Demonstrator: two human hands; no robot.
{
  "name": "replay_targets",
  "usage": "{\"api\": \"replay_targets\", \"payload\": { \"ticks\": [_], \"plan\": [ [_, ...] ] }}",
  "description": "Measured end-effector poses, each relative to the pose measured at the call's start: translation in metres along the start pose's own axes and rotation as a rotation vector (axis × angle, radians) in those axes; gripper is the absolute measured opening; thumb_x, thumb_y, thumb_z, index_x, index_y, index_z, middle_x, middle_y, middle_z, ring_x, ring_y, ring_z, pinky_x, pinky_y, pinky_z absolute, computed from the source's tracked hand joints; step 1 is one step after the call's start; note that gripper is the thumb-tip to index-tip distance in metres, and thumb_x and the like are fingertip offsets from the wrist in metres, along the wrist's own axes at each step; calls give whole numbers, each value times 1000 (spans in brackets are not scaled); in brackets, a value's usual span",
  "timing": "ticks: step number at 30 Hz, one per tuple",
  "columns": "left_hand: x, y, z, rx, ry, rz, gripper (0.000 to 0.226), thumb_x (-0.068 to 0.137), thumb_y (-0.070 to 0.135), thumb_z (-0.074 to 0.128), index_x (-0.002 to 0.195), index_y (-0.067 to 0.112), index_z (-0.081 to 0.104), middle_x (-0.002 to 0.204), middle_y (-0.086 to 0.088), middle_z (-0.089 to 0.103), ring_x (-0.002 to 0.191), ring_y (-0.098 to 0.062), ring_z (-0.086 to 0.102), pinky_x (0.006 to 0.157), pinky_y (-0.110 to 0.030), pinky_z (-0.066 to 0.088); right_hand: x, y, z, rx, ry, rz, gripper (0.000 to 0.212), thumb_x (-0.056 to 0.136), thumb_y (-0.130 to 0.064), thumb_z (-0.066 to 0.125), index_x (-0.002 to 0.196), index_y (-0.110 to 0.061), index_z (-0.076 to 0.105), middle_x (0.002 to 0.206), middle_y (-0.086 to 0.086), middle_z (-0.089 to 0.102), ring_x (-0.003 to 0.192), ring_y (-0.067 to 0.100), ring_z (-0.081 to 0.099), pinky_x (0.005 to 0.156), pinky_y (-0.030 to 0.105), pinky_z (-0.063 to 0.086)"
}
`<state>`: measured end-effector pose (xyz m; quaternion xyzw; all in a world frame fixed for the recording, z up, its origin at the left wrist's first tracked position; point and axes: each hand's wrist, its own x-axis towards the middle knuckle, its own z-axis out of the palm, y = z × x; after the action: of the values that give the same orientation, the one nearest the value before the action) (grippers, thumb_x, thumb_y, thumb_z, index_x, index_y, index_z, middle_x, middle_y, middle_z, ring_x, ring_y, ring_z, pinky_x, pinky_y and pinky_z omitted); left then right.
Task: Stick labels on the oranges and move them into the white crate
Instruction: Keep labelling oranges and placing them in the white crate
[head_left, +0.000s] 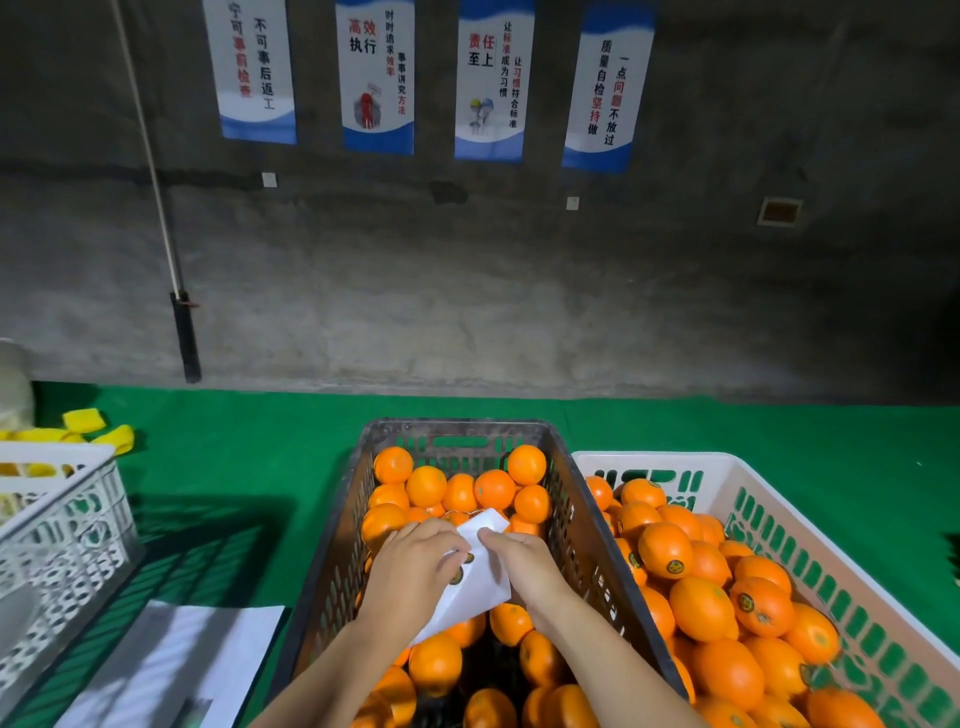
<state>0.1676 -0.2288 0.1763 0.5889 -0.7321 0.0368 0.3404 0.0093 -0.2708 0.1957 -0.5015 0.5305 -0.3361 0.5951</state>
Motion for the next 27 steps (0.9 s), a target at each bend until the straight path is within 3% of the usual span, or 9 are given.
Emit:
{"api": "replay_targets", "payload": {
  "ticks": [3,5,9,12,14,16,21,27],
  "plan": [
    [0,1,2,-166,23,-90,11,96,22,61,98,27,71,101,15,65,91,-1,57,78,-27,49,2,0,0,-32,67,10,33,100,-30,58,75,-11,48,77,8,44,71,18,45,50,19,42],
    [1,1,2,-305,37,-207,11,98,25,59,98,29,69,94,19,64,88,2,58,73,-24,50,3,-1,-1,-18,110,21,33,101,-28,56,73,-12,51,71,5,48,66,16,48,40,15,39],
    [7,-2,3,-574,36,-359,13,96,23,62,91,34,68,87,21,68,88,2,62,73,-16,49,4,2,-2,-84,85,-45,38,100,-20,56,67,-16,38,68,1,41,65,14,42,53,20,35],
    [14,-2,1,-785,33,-461,9,97,20,61,94,26,67,91,8,69,88,-8,64,77,-20,48,2,4,0,-153,20,-95,42,96,-19,60,65,-17,33,64,-1,35,64,13,37,57,24,30],
    [15,-2,2,-797,39,-459,8,99,20,58,95,23,64,85,6,63,79,-5,59,72,-17,45,-1,2,2,-164,-49,-125,37,93,-19,65,65,-16,41,62,-1,45,63,11,46,60,22,35],
    [14,-2,3,-784,36,-426,9,101,18,54,96,20,61,81,7,57,71,1,52,69,-14,43,-6,0,3,-171,-108,-135,25,91,-21,68,74,-12,52,75,8,55,74,17,55,67,28,41],
    [12,-4,4,-760,45,-417,13,103,17,46,97,18,58,78,6,52,63,-3,44,64,-19,39,-9,1,5,-190,-150,-169,38,87,-24,72,70,-15,40,78,14,44,77,24,42,71,36,30],
    [2,-4,6,-560,71,-352,12,104,31,41,99,29,53,66,15,49,53,-6,43,51,-23,31,-11,1,4,-212,-254,-206,36,88,-27,73,70,-12,46,63,9,38,62,20,38,58,29,30]
  ]
}}
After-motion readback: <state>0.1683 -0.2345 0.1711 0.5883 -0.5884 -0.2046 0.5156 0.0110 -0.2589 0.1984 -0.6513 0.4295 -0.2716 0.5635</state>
